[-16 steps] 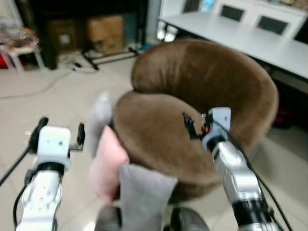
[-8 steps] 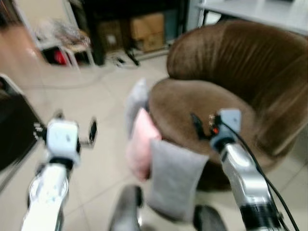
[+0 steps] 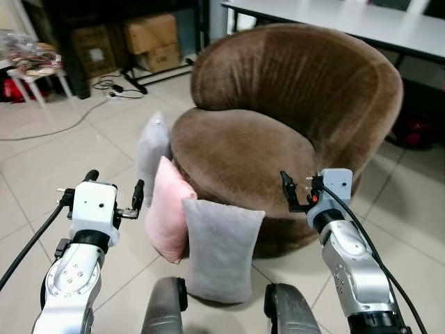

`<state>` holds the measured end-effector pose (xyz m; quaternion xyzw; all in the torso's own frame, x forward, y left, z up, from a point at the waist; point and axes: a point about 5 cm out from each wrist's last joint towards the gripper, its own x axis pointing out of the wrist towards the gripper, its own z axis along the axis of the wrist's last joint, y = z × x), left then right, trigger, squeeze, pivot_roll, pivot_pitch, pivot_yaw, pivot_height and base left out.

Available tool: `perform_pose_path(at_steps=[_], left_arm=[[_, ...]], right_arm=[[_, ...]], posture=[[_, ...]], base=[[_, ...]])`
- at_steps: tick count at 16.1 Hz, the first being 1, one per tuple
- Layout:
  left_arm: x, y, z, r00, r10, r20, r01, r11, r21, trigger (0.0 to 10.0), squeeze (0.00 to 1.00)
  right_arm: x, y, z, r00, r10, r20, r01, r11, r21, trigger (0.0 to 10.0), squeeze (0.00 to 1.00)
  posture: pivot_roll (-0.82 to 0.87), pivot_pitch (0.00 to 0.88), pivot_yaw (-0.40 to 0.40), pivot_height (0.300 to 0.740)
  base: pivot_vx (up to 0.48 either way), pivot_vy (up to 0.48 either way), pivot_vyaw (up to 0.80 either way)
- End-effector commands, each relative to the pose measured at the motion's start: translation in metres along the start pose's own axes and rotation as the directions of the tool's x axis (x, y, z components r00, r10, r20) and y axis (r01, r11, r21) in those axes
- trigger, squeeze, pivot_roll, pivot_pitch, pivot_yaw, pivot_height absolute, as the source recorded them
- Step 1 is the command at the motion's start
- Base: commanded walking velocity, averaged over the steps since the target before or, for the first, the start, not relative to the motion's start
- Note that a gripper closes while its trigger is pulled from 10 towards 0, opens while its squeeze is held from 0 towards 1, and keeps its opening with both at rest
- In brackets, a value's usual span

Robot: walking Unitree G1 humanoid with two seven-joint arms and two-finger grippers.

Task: Move the pillow to the sofa from floor

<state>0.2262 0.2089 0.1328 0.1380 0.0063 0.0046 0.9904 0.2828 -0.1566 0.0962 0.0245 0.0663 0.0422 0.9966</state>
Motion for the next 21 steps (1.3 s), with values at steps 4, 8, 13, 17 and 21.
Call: perform_pose_path(at_steps=[4, 8, 13, 17, 21], left_arm=[[0.0009, 0.0033, 0.0052, 1.000, 0.002, 0.029, -0.002, 1.000, 0.006, 10.0, 0.00], [0.0016, 0.0029, 0.0053, 1.000, 0.000, 0.031, 0.000, 1.000, 0.014, 10.0, 0.00], [0.0035, 0.0068, 0.0052, 1.000, -0.002, 0.030, 0.001, 0.999, 0.037, 10.0, 0.00], [0.0043, 0.0065, 0.0045, 0.999, -0.010, 0.030, 0.008, 0.999, 0.048, 10.0, 0.00], [0.0045, 0.0065, 0.0032, 1.000, -0.016, 0.026, 0.015, 0.998, 0.053, 10.0, 0.00]], right_arm=[[0.0025, 0.0011, 0.0035, 1.000, -0.027, 0.000, 0.027, 1.000, 0.010, 10.0, 0.00], [0.0043, 0.0022, 0.0051, 1.000, -0.003, -0.001, 0.003, 1.000, -0.029, 10.0, 0.00], [0.0092, 0.0025, 0.0036, 0.999, -0.033, -0.006, 0.033, 0.999, 0.008, 10.0, 0.00], [0.0104, 0.0037, 0.0005, 1.000, -0.026, -0.012, 0.026, 1.000, 0.004, 10.0, 0.00], [0.0106, 0.0027, 0.0013, 0.999, -0.031, -0.009, 0.031, 1.000, 0.004, 10.0, 0.00]], posture=[[-0.01, 0.000, 0.001, 0.620], [0.00, 0.000, -0.001, 0.620], [0.01, 0.000, 0.003, 0.620], [0.01, 0.000, 0.005, 0.620], [0.01, 0.000, 0.007, 0.620]], base=[[0.325, 0.000, 0.00], [0.323, 0.000, 0.40], [0.312, 0.000, 0.25], [0.302, 0.000, 0.00], [0.281, 0.000, 0.00]])
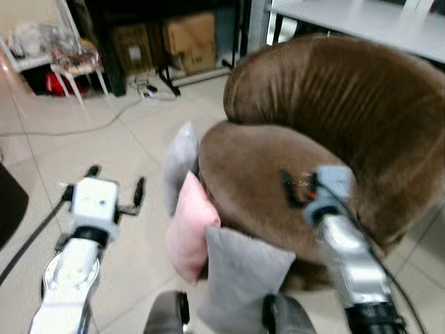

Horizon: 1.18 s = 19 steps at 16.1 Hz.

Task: Move the pillow to the sofa from floor

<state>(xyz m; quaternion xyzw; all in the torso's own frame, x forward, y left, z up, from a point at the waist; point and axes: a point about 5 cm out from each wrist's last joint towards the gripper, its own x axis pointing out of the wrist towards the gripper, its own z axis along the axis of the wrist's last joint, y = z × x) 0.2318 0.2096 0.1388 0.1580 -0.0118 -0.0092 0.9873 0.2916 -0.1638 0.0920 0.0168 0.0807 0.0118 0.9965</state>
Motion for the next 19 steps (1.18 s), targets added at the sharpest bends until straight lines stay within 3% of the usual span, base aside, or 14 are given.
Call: perform_pose_path(at_steps=[1, 6, 13, 19], left_arm=[[-0.001, 0.004, -0.003, 1.000, 0.004, -0.014, -0.004, 1.000, 0.014, 10.0, 0.00], [-0.002, 0.002, -0.005, 1.000, 0.002, -0.025, -0.001, 0.999, 0.034, 10.0, 0.00], [-0.009, 0.002, -0.007, 1.000, 0.013, -0.026, -0.012, 0.998, 0.055, 10.0, 0.00], [-0.011, -0.007, -0.013, 0.998, -0.054, -0.044, 0.057, 0.996, 0.070, 10.0, 0.00]], right_arm=[[0.001, 0.010, 0.004, 0.999, 0.031, 0.020, -0.031, 0.999, 0.015, 10.0, 0.00], [0.001, 0.014, 0.000, 0.998, 0.067, 0.011, -0.068, 0.997, 0.041, 10.0, 0.00], [0.009, 0.013, -0.001, 0.994, 0.106, -0.009, -0.106, 0.994, 0.006, 10.0, 0.00], [0.007, 0.017, -0.005, 0.986, 0.164, -0.041, -0.166, 0.985, -0.047, 10.0, 0.00]], posture=[[0.01, 0.000, 0.005, 0.620], [0.02, 0.000, -0.009, 0.605], [0.03, 0.000, -0.031, 0.560], [0.00, 0.000, -0.027, 0.495]], base=[[0.259, 0.000, 0.00], [0.000, 0.000, 0.00], [0.000, 0.000, 0.00], [0.000, 0.000, 0.00]])
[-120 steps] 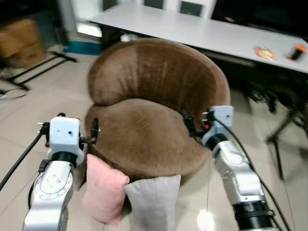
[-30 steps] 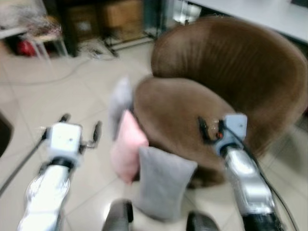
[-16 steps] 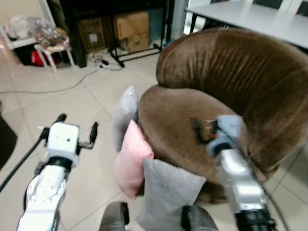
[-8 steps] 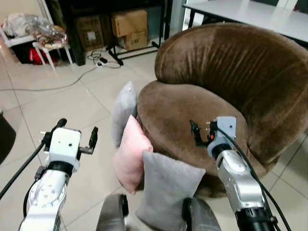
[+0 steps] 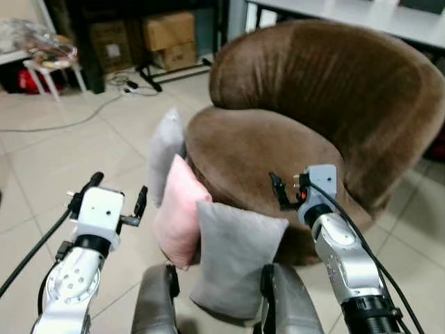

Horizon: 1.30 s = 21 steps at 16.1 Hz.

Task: Move the pillow to the sofa from floor

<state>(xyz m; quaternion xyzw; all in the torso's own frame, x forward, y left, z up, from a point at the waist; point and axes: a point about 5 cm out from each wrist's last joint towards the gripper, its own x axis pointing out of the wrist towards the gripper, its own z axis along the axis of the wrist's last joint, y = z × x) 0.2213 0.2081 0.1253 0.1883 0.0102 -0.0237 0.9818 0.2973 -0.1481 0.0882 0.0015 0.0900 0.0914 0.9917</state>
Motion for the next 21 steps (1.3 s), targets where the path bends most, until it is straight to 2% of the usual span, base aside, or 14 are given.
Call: perform_pose_path(at_steps=[1, 6, 9, 11, 12, 13, 14, 17, 21], left_arm=[[-0.001, -0.002, -0.001, 1.000, -0.024, -0.006, 0.024, 1.000, 0.011, 10.0, 0.00], [-0.007, -0.001, -0.001, 1.000, -0.019, -0.014, 0.019, 1.000, -0.002, 10.0, 0.00], [-0.010, 0.000, 0.001, 1.000, -0.004, -0.013, 0.003, 1.000, -0.013, 10.0, 0.00], [-0.012, -0.001, 0.001, 1.000, -0.003, -0.018, 0.003, 1.000, -0.014, 10.0, 0.00], [-0.014, -0.001, 0.002, 1.000, -0.006, -0.021, 0.006, 1.000, -0.014, 10.0, 0.00], [-0.015, -0.002, 0.002, 1.000, -0.008, -0.021, 0.007, 1.000, -0.014, 10.0, 0.00], [-0.017, -0.001, 0.003, 0.999, -0.021, -0.028, 0.021, 1.000, -0.013, 10.0, 0.00], [-0.026, 0.001, 0.003, 0.996, -0.075, -0.047, 0.074, 0.997, -0.011, 10.0, 0.00], [-0.034, 0.001, 0.006, 0.986, -0.154, -0.058, 0.154, 0.988, -0.010, 10.0, 0.00]], right_arm=[[0.002, 0.003, -0.002, 0.999, 0.027, -0.022, -0.027, 1.000, -0.010, 10.0, 0.00], [0.009, 0.014, -0.002, 0.996, 0.083, -0.040, -0.083, 0.996, -0.008, 10.0, 0.00], [0.012, 0.019, -0.004, 0.990, 0.131, -0.055, -0.130, 0.991, 0.014, 10.0, 0.00], [0.016, 0.022, -0.003, 0.986, 0.155, -0.060, -0.155, 0.988, -0.003, 10.0, 0.00], [0.019, 0.023, -0.005, 0.979, 0.184, -0.087, -0.186, 0.982, -0.022, 10.0, 0.92], [0.020, 0.024, -0.006, 0.976, 0.194, -0.099, -0.198, 0.980, -0.030, 10.0, 0.92], [0.025, 0.027, -0.010, 0.964, 0.225, -0.140, -0.236, 0.970, -0.063, 10.0, 1.00], [0.039, 0.035, -0.011, 0.946, 0.260, -0.192, -0.288, 0.948, -0.135, 10.0, 1.00], [0.055, 0.045, -0.009, 0.939, 0.260, -0.224, -0.298, 0.941, -0.160, 10.0, 1.00]], posture=[[0.00, 0.000, -0.025, 0.485], [0.01, 0.000, -0.033, 0.445], [0.01, 0.000, -0.043, 0.445], [0.02, 0.000, -0.051, 0.445], [0.03, 0.000, -0.061, 0.445], [0.03, 0.000, -0.062, 0.445], [0.04, 0.000, -0.067, 0.445], [0.05, 0.000, -0.069, 0.445], [0.06, 0.000, -0.063, 0.445]], base=[[0.000, 0.000, 0.00], [0.000, 0.000, 0.00], [0.000, 0.000, 0.00], [0.000, 0.000, 0.00], [0.000, 0.000, 0.00], [0.000, 0.000, 0.00], [0.000, 0.000, 0.00], [0.000, 0.000, 0.00], [0.000, 0.000, 0.00]])
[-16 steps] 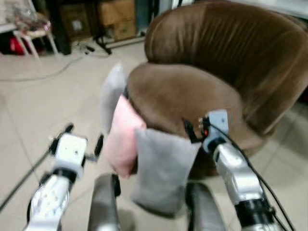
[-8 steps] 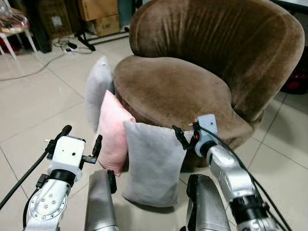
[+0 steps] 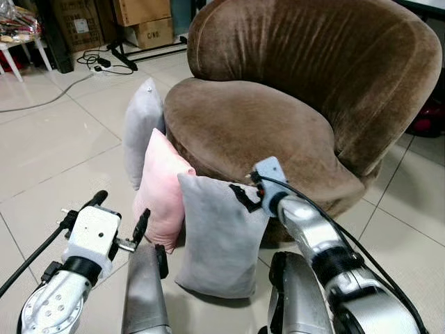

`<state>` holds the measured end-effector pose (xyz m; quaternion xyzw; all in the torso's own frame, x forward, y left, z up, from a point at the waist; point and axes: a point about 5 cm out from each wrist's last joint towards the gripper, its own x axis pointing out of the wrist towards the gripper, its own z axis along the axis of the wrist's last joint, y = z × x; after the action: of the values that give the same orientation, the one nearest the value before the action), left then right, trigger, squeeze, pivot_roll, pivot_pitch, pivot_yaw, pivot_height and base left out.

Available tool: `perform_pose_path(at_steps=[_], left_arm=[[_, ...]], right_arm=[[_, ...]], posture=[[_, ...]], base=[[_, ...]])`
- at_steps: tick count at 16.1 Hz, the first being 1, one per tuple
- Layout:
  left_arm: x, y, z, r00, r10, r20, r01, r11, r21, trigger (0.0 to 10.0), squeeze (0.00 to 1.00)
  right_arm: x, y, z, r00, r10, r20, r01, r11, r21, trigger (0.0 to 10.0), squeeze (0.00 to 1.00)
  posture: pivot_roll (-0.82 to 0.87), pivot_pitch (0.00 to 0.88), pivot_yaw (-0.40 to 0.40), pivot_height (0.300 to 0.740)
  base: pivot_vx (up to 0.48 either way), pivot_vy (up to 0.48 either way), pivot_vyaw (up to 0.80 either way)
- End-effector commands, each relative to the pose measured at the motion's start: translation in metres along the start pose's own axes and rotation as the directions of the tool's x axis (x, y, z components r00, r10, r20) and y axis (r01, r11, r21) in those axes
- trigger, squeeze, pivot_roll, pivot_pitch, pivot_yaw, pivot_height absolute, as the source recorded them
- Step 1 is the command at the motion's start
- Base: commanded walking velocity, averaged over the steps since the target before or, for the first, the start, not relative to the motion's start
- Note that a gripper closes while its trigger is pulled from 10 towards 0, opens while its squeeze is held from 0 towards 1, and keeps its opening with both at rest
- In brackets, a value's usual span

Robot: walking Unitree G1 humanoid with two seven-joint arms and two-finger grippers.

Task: Move the pillow to the sofa from floor

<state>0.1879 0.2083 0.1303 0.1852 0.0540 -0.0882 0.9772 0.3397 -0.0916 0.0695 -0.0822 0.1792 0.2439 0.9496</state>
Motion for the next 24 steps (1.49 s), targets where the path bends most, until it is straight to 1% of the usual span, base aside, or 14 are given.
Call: perform_pose_path(at_steps=[1, 3, 4, 5, 10, 11, 13, 14, 15, 16, 17, 19, 20, 24], left_arm=[[-0.003, 0.001, 0.003, 1.000, -0.022, -0.002, 0.022, 1.000, 0.002, 10.0, 0.00], [-0.010, 0.004, 0.004, 0.999, -0.037, -0.017, 0.037, 0.999, 0.007, 10.0, 0.00], [-0.016, 0.006, 0.006, 0.998, -0.054, -0.029, 0.054, 0.999, 0.008, 10.0, 0.00], [-0.017, 0.005, 0.007, 0.997, -0.064, -0.032, 0.065, 0.998, 0.009, 10.0, 0.00], [-0.036, -0.004, 0.020, 0.990, -0.138, -0.038, 0.139, 0.990, 0.006, 10.0, 0.00], [-0.042, -0.004, 0.021, 0.989, -0.141, -0.052, 0.141, 0.990, 0.003, 10.0, 0.00], [-0.055, -0.005, 0.020, 0.986, -0.144, -0.086, 0.144, 0.990, -0.001, 10.0, 0.00], [-0.061, -0.006, 0.020, 0.985, -0.142, -0.101, 0.143, 0.990, -0.005, 10.0, 0.00], [-0.063, -0.006, 0.021, 0.984, -0.142, -0.105, 0.142, 0.990, -0.008, 10.0, 0.00], [-0.066, -0.007, 0.022, 0.983, -0.140, -0.116, 0.139, 0.990, -0.016, 10.0, 0.00], [-0.067, -0.007, 0.022, 0.983, -0.139, -0.118, 0.138, 0.990, -0.018, 10.0, 0.00], [-0.069, -0.007, 0.021, 0.984, -0.129, -0.126, 0.127, 0.992, -0.021, 10.0, 0.00], [-0.070, -0.006, 0.022, 0.984, -0.122, -0.129, 0.120, 0.993, -0.021, 10.0, 0.00], [-0.074, -0.004, 0.020, 0.984, -0.106, -0.144, 0.105, 0.994, -0.019, 10.0, 0.00]], right_arm=[[0.003, -0.003, 0.002, 1.000, -0.019, -0.008, 0.019, 1.000, -0.017, 10.0, 1.00], [0.008, -0.006, 0.003, 0.997, -0.069, -0.021, 0.070, 0.997, 0.023, 10.0, 1.00], [0.009, -0.012, 0.002, 0.990, -0.137, -0.040, 0.141, 0.985, 0.102, 10.0, 1.00], [0.009, -0.013, 0.001, 0.987, -0.153, -0.044, 0.157, 0.980, 0.120, 10.0, 1.00], [0.009, -0.012, -0.002, 0.988, -0.149, -0.038, 0.152, 0.983, 0.106, 10.0, 1.00], [0.009, -0.015, -0.003, 0.981, -0.184, -0.056, 0.191, 0.968, 0.162, 10.0, 1.00], [0.009, -0.019, -0.004, 0.968, -0.240, -0.071, 0.250, 0.912, 0.324, 10.0, 1.00], [0.010, -0.019, 0.000, 0.969, -0.246, -0.041, 0.240, 0.880, 0.409, 10.0, 0.00], [0.010, -0.019, 0.002, 0.968, -0.250, -0.027, 0.237, 0.872, 0.428, 10.0, 0.00], [0.011, -0.018, 0.005, 0.964, -0.267, -0.006, 0.233, 0.833, 0.502, 10.0, 0.00], [0.011, -0.018, 0.005, 0.962, -0.272, -0.010, 0.237, 0.817, 0.526, 10.0, 0.00], [0.009, -0.022, -0.005, 0.929, -0.353, -0.110, 0.339, 0.693, 0.636, 10.0, 0.00], [0.008, -0.025, -0.006, 0.918, -0.377, -0.122, 0.356, 0.649, 0.672, 10.0, 0.00], [0.006, -0.032, -0.004, 0.897, -0.428, -0.115, 0.372, 0.585, 0.721, 10.0, 0.00]], posture=[[0.06, 0.010, -0.062, 0.445], [0.07, 0.041, -0.065, 0.445], [0.07, 0.070, -0.059, 0.445], [0.07, 0.078, -0.056, 0.445], [0.08, 0.133, -0.032, 0.445], [0.07, 0.141, -0.029, 0.445], [0.08, 0.159, -0.028, 0.445], [0.09, 0.167, -0.032, 0.445], [0.09, 0.168, -0.033, 0.445], [0.10, 0.169, -0.039, 0.445], [0.10, 0.169, -0.039, 0.445], [0.10, 0.165, -0.048, 0.445], [0.11, 0.165, -0.053, 0.445], [0.11, 0.162, -0.057, 0.445]], base=[[0.000, 0.000, 0.00], [0.000, 0.000, 0.00], [0.000, 0.000, 0.00], [0.000, 0.000, 0.00], [0.000, 0.000, 0.00], [0.000, 0.000, 0.00], [0.000, 0.000, 0.00], [0.000, 0.000, 0.00], [0.000, 0.000, 0.00], [0.000, 0.000, 0.00], [0.000, 0.000, 0.00], [0.000, 0.000, 0.00], [0.000, 0.000, 0.00], [0.000, 0.000, 0.00]])
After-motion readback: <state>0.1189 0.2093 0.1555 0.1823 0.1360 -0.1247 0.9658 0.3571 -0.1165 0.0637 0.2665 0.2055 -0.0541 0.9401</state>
